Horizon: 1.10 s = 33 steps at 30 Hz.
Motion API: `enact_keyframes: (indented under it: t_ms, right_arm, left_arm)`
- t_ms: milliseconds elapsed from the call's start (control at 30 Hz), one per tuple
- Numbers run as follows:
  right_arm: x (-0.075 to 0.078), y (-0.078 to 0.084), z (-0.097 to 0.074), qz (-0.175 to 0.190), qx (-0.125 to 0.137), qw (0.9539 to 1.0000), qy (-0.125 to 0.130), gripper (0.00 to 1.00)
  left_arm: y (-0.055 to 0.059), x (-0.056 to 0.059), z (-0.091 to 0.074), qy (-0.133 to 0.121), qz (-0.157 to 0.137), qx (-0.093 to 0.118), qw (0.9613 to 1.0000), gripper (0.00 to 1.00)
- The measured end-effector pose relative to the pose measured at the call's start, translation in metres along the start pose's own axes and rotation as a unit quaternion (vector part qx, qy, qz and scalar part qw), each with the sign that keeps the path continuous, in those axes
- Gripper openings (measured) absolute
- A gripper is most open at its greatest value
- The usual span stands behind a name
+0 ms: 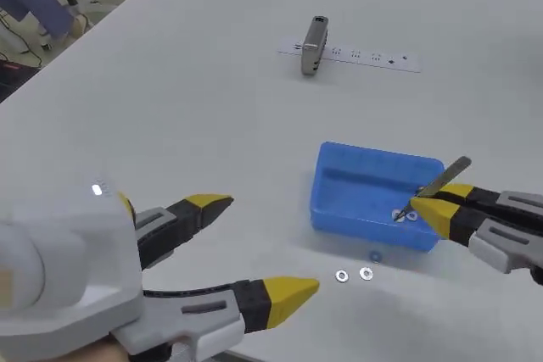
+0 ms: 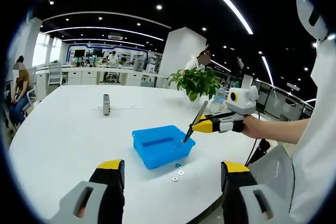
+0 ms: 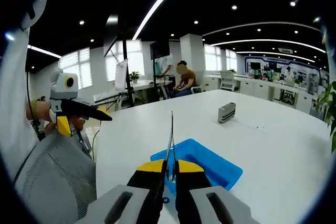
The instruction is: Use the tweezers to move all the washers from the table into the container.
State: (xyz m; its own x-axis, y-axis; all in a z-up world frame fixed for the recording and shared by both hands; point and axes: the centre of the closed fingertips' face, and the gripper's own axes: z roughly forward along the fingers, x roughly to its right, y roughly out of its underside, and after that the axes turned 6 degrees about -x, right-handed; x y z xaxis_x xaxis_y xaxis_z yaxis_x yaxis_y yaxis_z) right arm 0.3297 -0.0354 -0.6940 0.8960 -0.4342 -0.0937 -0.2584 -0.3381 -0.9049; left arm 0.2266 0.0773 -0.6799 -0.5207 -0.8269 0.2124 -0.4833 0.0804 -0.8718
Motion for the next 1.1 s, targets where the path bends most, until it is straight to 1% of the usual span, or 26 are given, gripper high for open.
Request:
enact_keyframes:
  t_ms: [67, 100, 200, 300, 333, 367, 400, 467, 633, 733, 933, 1000, 1100]
  right_arm:
    - [0.008, -0.002, 0.001, 0.005, 0.003, 0.9999, 0.009, 0.03]
    - [0.016, -0.001, 0.002, 0.014, 0.0, 0.9997, 0.02, 0.03]
    - [0.03, 0.001, 0.007, 0.036, 0.0, 0.9988, 0.032, 0.03]
    - [0.044, 0.012, 0.015, 0.05, -0.019, 0.9974, 0.047, 0.03]
    - [0.046, 0.015, 0.016, 0.051, -0.023, 0.9972, 0.051, 0.03]
    - [0.05, 0.018, 0.019, 0.055, -0.028, 0.9966, 0.053, 0.03]
    - [0.051, 0.02, 0.021, 0.057, -0.032, 0.9964, 0.054, 0.03]
    - [0.054, 0.025, 0.026, 0.058, -0.041, 0.9959, 0.055, 0.03]
    - [0.055, 0.035, 0.037, 0.064, -0.059, 0.995, 0.05, 0.03]
    - [0.054, 0.042, 0.043, 0.062, -0.07, 0.9945, 0.047, 0.03]
    - [0.052, 0.051, 0.05, 0.053, -0.087, 0.9939, 0.043, 0.03]
    - [0.052, 0.052, 0.05, 0.055, -0.088, 0.9937, 0.042, 0.04]
    - [0.052, 0.053, 0.05, 0.052, -0.091, 0.9934, 0.047, 0.04]
  left_arm:
    - [0.0, 0.0, 0.0, -0.004, 0.008, -0.001, 1.0, 0.79]
    - [-0.001, 0.0, 0.001, -0.007, 0.012, -0.002, 0.9999, 0.8]
    - [-0.004, -0.001, 0.0, -0.017, 0.026, 0.004, 0.9995, 0.85]
    - [-0.009, -0.002, -0.001, -0.031, 0.037, 0.009, 0.9988, 0.93]
    - [-0.011, -0.005, -0.002, -0.044, 0.042, 0.012, 0.9981, 0.97]
    - [-0.013, -0.009, -0.003, -0.055, 0.049, 0.016, 0.9971, 0.99]
    - [-0.012, -0.009, -0.004, -0.057, 0.057, 0.012, 0.9966, 0.99]
    - [-0.011, -0.013, -0.006, -0.068, 0.064, 0.007, 0.9956, 0.99]
    - [-0.009, -0.013, -0.006, -0.068, 0.073, -0.001, 0.995, 0.99]
    - [-0.008, -0.013, -0.005, -0.071, 0.076, -0.005, 0.9945, 0.99]
    - [-0.005, -0.011, -0.003, -0.067, 0.08, -0.013, 0.9945, 0.99]
    - [-0.005, -0.01, -0.003, -0.066, 0.078, -0.011, 0.9947, 0.99]
    - [-0.007, -0.011, -0.003, -0.062, 0.062, -0.001, 0.9962, 0.99]
